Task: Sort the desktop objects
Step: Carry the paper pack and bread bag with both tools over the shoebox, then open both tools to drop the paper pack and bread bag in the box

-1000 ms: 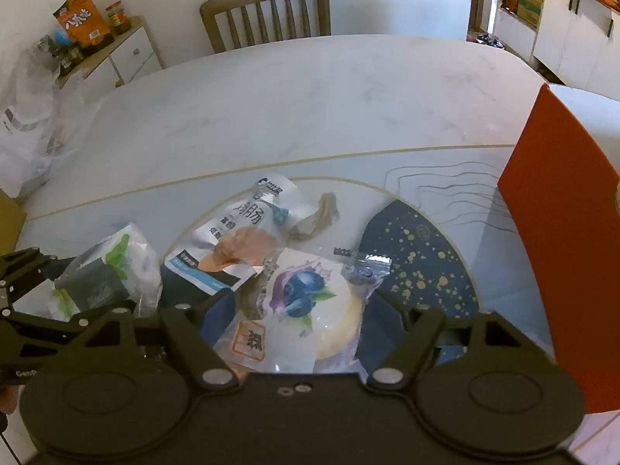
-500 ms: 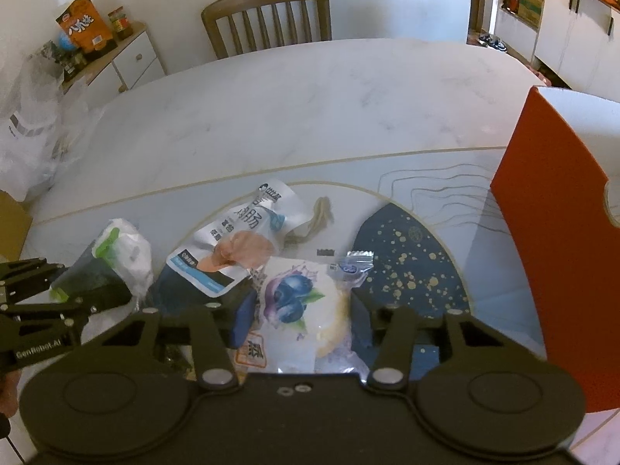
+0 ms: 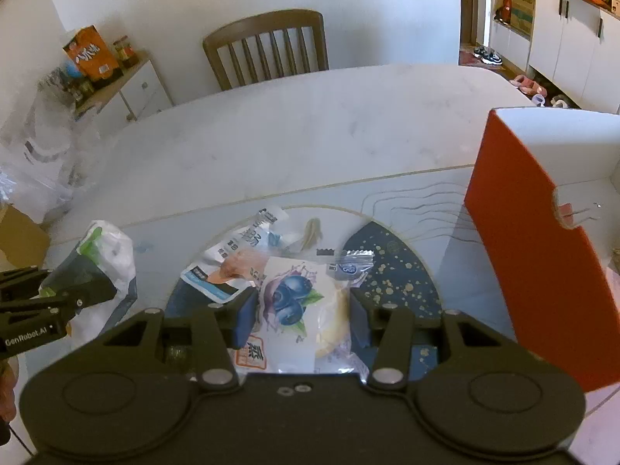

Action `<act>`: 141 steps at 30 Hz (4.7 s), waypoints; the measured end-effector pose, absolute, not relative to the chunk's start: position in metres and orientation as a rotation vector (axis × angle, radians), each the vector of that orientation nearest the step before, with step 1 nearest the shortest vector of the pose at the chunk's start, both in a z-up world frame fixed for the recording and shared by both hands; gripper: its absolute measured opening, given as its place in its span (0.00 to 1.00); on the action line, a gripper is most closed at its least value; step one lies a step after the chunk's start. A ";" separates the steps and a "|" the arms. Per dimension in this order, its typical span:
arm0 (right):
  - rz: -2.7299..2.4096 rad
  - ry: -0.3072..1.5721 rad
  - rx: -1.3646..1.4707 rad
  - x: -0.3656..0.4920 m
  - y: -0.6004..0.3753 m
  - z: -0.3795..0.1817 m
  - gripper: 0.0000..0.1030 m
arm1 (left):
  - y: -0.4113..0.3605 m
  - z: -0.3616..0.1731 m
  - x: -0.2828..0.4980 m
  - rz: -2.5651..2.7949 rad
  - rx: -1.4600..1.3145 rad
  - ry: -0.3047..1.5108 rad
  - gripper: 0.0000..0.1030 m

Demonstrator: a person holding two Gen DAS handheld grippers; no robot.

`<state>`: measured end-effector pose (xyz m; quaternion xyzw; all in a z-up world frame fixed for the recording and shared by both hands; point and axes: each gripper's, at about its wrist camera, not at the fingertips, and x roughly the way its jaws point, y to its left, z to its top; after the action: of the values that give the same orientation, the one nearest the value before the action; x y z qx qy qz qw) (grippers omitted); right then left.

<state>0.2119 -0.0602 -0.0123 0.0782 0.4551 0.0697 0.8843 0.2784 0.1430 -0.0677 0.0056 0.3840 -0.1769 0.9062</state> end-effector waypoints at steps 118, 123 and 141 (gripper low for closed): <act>0.140 0.998 0.036 0.272 -0.347 -0.015 0.48 | -0.298 -0.065 0.322 -0.572 0.348 1.019 0.38; 0.140 1.021 0.017 0.278 -0.343 -0.017 0.49 | -0.299 -0.063 0.320 -0.575 0.329 1.013 0.41; 0.124 0.991 0.058 0.263 -0.349 -0.006 0.76 | -0.273 -0.041 0.297 -0.597 0.153 0.911 0.69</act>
<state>0.2626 -0.3486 -0.0055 0.0280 0.4749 0.0596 0.8775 0.2972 -0.2731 -0.0407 0.0726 0.4330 -0.2835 0.8526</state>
